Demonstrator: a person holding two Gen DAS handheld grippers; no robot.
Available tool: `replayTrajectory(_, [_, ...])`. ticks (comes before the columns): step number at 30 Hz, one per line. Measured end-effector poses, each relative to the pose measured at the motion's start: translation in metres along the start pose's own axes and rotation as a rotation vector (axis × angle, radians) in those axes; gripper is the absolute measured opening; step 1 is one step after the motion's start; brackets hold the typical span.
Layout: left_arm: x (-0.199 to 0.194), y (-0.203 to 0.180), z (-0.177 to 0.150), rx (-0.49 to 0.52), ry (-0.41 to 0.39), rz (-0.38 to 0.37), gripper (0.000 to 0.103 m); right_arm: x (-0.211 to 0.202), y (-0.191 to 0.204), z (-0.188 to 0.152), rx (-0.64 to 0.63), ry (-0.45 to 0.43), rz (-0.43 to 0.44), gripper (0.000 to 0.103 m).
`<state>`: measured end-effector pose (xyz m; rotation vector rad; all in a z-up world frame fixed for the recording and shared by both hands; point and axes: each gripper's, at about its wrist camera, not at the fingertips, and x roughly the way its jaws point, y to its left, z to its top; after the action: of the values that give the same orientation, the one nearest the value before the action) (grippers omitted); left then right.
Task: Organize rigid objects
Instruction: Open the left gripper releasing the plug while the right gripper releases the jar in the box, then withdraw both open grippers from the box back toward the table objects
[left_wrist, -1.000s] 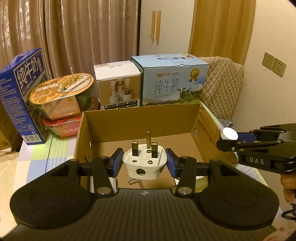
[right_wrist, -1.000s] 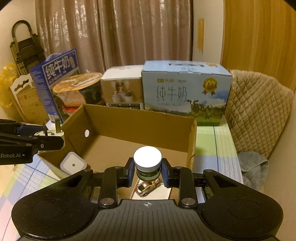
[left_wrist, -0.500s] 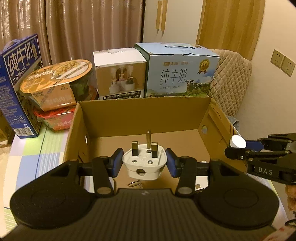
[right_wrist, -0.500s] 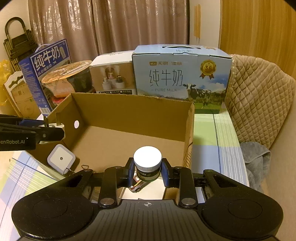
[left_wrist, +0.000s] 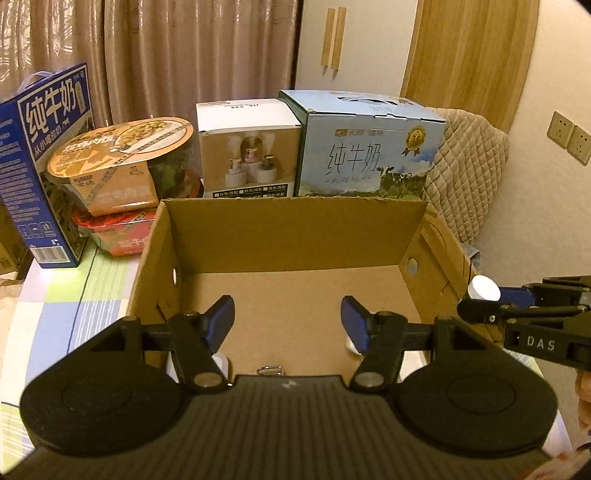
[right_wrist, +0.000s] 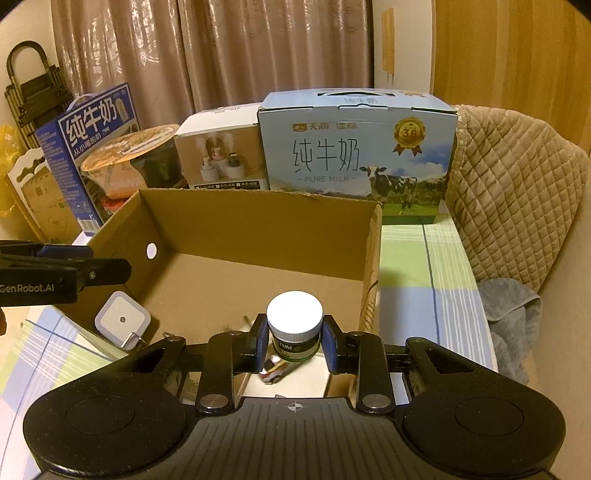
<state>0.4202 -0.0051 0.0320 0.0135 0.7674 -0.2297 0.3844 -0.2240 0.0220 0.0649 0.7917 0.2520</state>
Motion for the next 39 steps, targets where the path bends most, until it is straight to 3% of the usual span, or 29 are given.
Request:
replayTrajectory(22, [-0.007,0.001,-0.007,0.013,0.013,-0.007,0.059,-0.004,0.012,0.004,0.003,-0.008,0.008,0.027])
replayTrajectory(25, [-0.006,0.000,-0.007,0.015,0.014,-0.007,0.064,-0.004,0.008,0.005,0.024,-0.030,0.030,0.027])
replayTrajectory(26, [-0.007,0.000,-0.007,0.015,0.013,-0.007,0.071,-0.004,0.007,0.005,0.034,-0.044,0.046,0.029])
replayTrajectory(27, [-0.007,0.000,-0.007,0.014,0.011,-0.005,0.076,-0.005,0.004,0.005,0.049,-0.058,0.052,0.041])
replayTrajectory(28, [-0.007,0.000,-0.008,0.014,0.009,0.000,0.079,-0.007,0.003,0.006,0.064,-0.072,0.055,0.062])
replayTrajectory(29, [-0.007,0.000,-0.008,0.015,0.009,-0.001,0.079,-0.010,0.000,0.005,0.081,-0.091,0.061,0.068])
replayTrajectory(39, [-0.018,-0.001,-0.012,0.013,0.017,0.002,0.080,-0.032,-0.002,0.007,0.079,-0.124,0.051,0.071])
